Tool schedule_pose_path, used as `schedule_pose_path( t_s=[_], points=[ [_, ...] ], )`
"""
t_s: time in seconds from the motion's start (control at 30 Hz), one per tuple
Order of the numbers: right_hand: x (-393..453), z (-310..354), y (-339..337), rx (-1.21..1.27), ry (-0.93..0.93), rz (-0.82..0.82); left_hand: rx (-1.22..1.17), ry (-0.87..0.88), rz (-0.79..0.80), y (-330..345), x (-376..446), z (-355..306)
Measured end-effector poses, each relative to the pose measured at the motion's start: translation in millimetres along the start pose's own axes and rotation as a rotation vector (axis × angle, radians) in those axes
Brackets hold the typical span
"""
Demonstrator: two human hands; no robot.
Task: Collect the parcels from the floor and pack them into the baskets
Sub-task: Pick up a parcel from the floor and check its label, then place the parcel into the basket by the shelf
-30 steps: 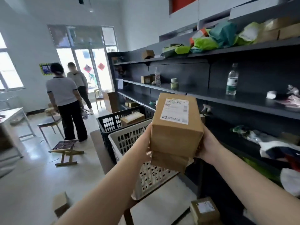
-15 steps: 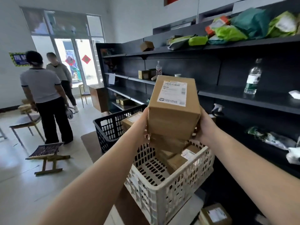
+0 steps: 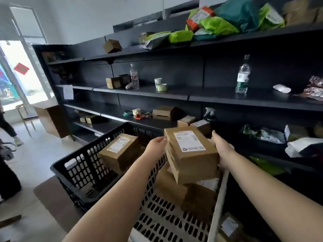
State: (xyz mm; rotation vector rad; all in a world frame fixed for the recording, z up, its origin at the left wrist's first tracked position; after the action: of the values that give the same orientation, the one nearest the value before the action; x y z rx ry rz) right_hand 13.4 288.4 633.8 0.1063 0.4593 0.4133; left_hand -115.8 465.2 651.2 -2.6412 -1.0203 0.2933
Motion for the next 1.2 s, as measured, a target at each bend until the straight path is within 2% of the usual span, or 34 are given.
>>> schedule_pose_path(
  t_s=[0.03, 0.1, 0.2, 0.37, 0.5, 0.6, 0.73, 0.93, 1.1, 1.2],
  points=[
    [-2.7, -3.3, -5.1, -0.052, 0.003, -0.074, 0.024, 0.000, 0.033, 1.6, 2.4, 2.9],
    [-12.7, -13.2, -10.0, -0.126, -0.003, -0.111, 0.007, -0.028, 0.090, 2.0, 4.2, 8.7],
    [-32.1, -30.4, -16.9, -0.310, -0.121, -0.182, -0.081, -0.081, 0.177, 6.8, -1.2, 19.1],
    [-83.4, -53.2, -25.2, -0.499, -0.284, -0.319, 0.092, 0.255, 0.216, 28.6, -33.5, 18.3],
    [-125.0, -71.6, -52.7, -0.835, -0.320, -0.360, 0.347, 0.486, 0.366, 77.3, -78.7, 15.2],
    [-152.4, -82.9, -96.1, -0.963, -0.298, -0.387, 0.431, 0.583, 0.502, 124.6, -117.8, 20.1],
    [-184.2, -96.5, -169.9, -1.031, -0.264, -0.416, 0.483, 0.511, 0.586, 186.4, -157.7, 29.2],
    [-212.1, -124.2, -278.4, -1.164, -0.203, -0.380, 0.597, 0.420, 0.590, 268.5, -211.3, 41.4],
    [-200.9, -136.0, -331.4, -1.290, -0.110, -0.322, 0.644, 0.278, 0.600, 314.3, -229.1, 67.3],
    [-179.4, -137.6, -344.8, -1.349, -0.119, -0.288, 0.666, 0.258, 0.586, 332.4, -221.0, 78.2]
  ],
)
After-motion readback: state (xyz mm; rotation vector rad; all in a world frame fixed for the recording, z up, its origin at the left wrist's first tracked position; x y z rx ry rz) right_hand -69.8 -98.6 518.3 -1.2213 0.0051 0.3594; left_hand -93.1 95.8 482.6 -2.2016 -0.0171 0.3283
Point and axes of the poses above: each hand's wrist, its own x-axis towards the middle knuckle, its own y-axis out of the palm, z = x × y, the point moved 4 cm from there along x, towards the middle knuckle, and after that the axes turned 3 degrees about x, right-handed, at the moved point
